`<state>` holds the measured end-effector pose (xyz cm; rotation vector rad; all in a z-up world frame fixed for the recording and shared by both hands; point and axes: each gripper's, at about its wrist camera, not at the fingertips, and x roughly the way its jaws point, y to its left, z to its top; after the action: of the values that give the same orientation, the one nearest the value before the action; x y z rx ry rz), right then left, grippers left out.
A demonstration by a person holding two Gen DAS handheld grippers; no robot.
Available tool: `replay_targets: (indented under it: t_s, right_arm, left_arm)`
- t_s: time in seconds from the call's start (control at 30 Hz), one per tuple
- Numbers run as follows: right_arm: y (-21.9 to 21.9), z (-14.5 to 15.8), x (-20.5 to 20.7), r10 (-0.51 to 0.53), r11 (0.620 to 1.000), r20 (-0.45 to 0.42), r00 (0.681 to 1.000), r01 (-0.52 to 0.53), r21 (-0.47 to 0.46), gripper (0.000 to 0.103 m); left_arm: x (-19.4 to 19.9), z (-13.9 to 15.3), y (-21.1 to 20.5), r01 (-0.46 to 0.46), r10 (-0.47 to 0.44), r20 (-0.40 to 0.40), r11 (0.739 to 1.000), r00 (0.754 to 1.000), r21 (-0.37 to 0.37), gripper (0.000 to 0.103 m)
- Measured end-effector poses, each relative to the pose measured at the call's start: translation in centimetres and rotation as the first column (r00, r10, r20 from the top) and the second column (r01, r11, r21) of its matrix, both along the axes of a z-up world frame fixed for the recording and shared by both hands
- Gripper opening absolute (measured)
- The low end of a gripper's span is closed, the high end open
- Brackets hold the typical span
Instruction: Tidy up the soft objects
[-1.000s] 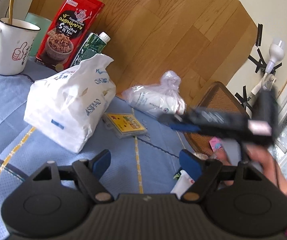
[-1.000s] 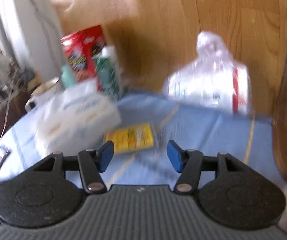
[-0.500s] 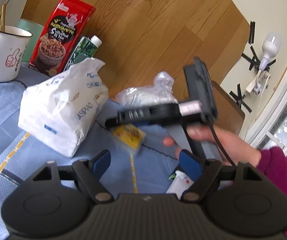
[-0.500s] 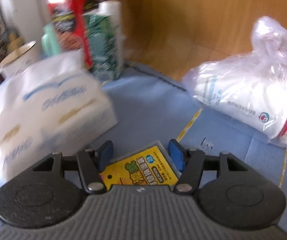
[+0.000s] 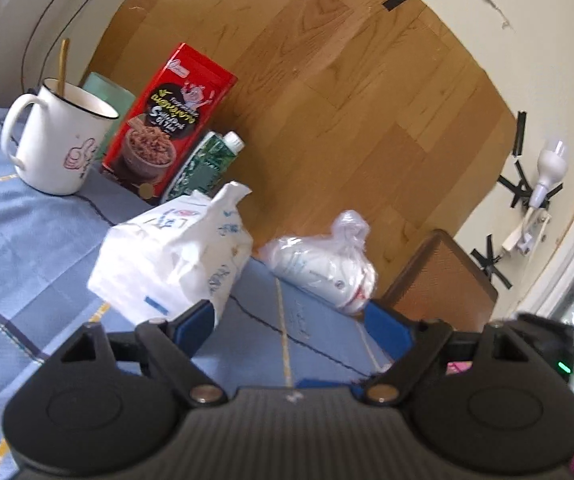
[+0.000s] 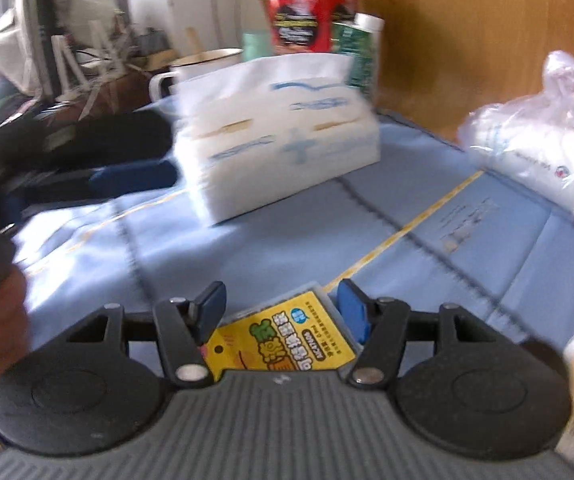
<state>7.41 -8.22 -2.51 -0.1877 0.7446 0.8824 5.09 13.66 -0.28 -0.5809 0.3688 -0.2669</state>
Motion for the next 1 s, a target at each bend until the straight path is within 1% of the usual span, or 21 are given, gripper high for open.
replay_targets:
  t_s: [0.07,0.17,0.23,0.27,0.3,0.33,0.37,0.43,0.53,0.57,0.63,0.67,0.77,0.83,0.87,0.9,0.97,1.0]
  right_arm:
    - [0.6,-0.2,-1.3,0.039,0.999,-0.004,0.999,-0.039,0.026,0.065]
    - [0.8,0.0,-4.1,0.138,0.988,-0.035,0.99,-0.136,0.067,0.066]
    - [0.5,0.4,-6.1,0.167,0.983,-0.008,0.986,-0.166,0.073,0.067]
    - [0.1,0.6,-6.8,0.16,0.984,0.002,0.987,-0.16,0.082,0.067]
    - [-0.5,0.9,-7.5,0.131,0.986,0.021,0.991,-0.132,0.104,0.071]
    - [-1.2,1.1,-8.2,0.093,0.987,0.034,0.995,-0.096,0.13,0.077]
    - [-1.8,1.3,-8.9,0.06,0.987,0.043,0.997,-0.066,0.149,0.079]
    - [-3.2,1.6,-10.3,0.024,0.981,0.052,0.998,-0.034,0.191,0.08]
    - [-4.2,1.5,-12.4,0.009,0.974,0.032,0.999,-0.016,0.225,0.08]
    - [-4.3,1.2,-12.8,0.01,0.975,0.034,0.999,-0.018,0.222,0.08]
    - [-3.9,0.7,-14.1,0.008,0.982,0.055,0.998,-0.018,0.188,0.081]
    - [-3.4,0.5,-14.4,0.001,0.987,0.066,0.998,-0.011,0.161,0.081]
    - [-1.7,-0.4,-14.9,0.021,0.997,0.101,0.995,-0.028,0.068,0.082]
    - [-0.2,-1.0,-15.1,0.03,1.0,0.147,0.989,-0.031,0.001,0.083]
    - [0.4,-1.1,-15.1,0.043,0.999,0.156,0.987,-0.042,-0.007,0.083]
    - [0.8,-1.1,-15.1,0.049,0.999,0.163,0.985,-0.049,-0.006,0.081]
    - [1.5,-1.2,-14.9,0.005,1.0,0.201,0.98,0.0,-0.023,0.074]
    - [1.2,-1.1,-14.7,-0.017,1.0,0.205,0.979,0.021,-0.013,0.072]
  left_arm:
    - [0.0,-0.1,0.0,0.005,-0.005,-0.022,1.0,1.0,0.008,0.084]
    - [-0.5,-0.3,0.1,0.045,-0.045,-0.054,0.999,0.998,0.01,0.084]
    - [-1.1,-0.3,-0.1,0.083,-0.079,-0.092,0.996,0.993,0.031,0.084]
    - [-1.4,-0.4,-0.1,0.099,-0.095,-0.111,0.994,0.989,0.038,0.084]
    - [-1.9,-0.4,-0.1,0.12,-0.113,-0.133,0.992,0.985,0.042,0.084]
    - [-2.4,-0.3,-0.1,0.131,-0.123,-0.146,0.99,0.982,0.048,0.084]
    - [-3.1,-0.2,-0.2,0.14,-0.13,-0.153,0.989,0.98,0.056,0.084]
    - [-4.3,0.1,-0.2,0.156,-0.143,-0.165,0.985,0.976,0.073,0.084]
    - [-5.9,0.5,-0.3,0.179,-0.156,-0.204,0.979,0.966,0.098,0.083]
    - [-6.3,0.5,-0.4,0.19,-0.163,-0.222,0.976,0.961,0.105,0.08]
    - [-6.9,0.3,-0.7,0.222,-0.186,-0.261,0.969,0.947,0.113,0.077]
    - [-7.2,0.1,-1.1,0.244,-0.204,-0.282,0.963,0.937,0.113,0.07]
    - [-7.9,-0.7,-2.6,0.315,-0.263,-0.339,0.943,0.903,0.108,0.057]
    - [-8.4,-0.9,-3.2,0.316,-0.262,-0.33,0.941,0.907,0.121,0.057]
    - [-8.5,-1.0,-3.4,0.316,-0.266,-0.331,0.943,0.905,0.107,0.057]
    - [-8.4,-1.0,-3.4,0.3,-0.253,-0.337,0.949,0.907,0.096,0.057]
    - [-8.2,-0.8,-3.7,0.294,-0.245,-0.349,0.951,0.905,0.093,0.057]
    - [-8.2,-0.7,-3.9,0.296,-0.248,-0.346,0.951,0.905,0.091,0.057]
